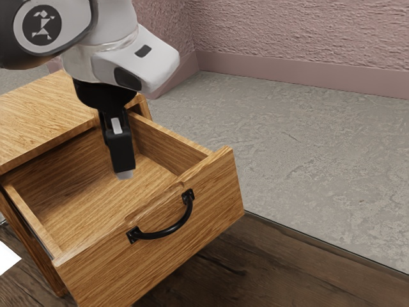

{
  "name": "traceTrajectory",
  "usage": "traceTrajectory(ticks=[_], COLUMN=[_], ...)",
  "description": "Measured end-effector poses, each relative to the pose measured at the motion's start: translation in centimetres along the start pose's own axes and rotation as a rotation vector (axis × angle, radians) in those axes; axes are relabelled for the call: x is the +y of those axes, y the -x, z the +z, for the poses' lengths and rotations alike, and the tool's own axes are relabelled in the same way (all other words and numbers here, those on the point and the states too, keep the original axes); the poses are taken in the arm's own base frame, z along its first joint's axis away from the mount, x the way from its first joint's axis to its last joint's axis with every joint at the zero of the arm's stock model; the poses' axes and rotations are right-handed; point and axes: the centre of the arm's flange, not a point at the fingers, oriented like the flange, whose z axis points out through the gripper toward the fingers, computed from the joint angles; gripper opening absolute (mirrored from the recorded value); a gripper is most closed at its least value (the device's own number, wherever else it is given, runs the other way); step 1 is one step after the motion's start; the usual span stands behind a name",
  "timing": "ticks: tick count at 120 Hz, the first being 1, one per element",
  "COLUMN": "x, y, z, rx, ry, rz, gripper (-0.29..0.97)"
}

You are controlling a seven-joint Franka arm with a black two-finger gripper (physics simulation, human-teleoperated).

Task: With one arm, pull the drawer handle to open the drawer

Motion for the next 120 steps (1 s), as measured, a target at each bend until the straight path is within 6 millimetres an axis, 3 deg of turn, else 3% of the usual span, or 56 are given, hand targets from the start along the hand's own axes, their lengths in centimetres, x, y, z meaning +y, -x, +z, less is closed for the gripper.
traceTrajectory(ticks=[17, 63, 65, 68, 71, 76, 80, 81, 83, 87, 91, 96, 103, 120], x=[3.1, 1.4, 0.2, -3.7, -8.8, -17.4, -20.3, -20.0, -17.8, -9.2, -1.3, 4.1, 6.8, 9.8], y=[-2.2, -2.4, -2.0, -0.7, 1.5, 7.1, 10.4, 10.7, 9.3, 3.4, -0.9, -3.0, -4.0, -6.3], z=[0.4, 1.8, 1.8, 2.2, 3.3, 6.5, 7.9, 7.7, 6.4, 2.5, 0.1, -1.0, -1.2, -0.1], rx=[-0.015, -0.035, -0.022, 0.013, 0.056, 0.106, 0.12, 0.114, 0.108, 0.118, 0.132, 0.139, 0.137, 0.089], ry=[0.003, 0.036, 0.057, 0.118, 0.206, 0.327, 0.375, 0.369, 0.352, 0.315, 0.301, 0.303, 0.317, 0.268], rz=[0.034, -0.054, -0.064, -0.105, -0.165, -0.305, -0.376, -0.391, -0.363, -0.188, -0.029, 0.076, 0.134, 0.168], gripper=[0.68, 0.68, 0.68, 0.68, 0.67, 0.68, 0.68, 0.68, 0.68, 0.68, 0.68, 0.67, 0.68, 0.68])
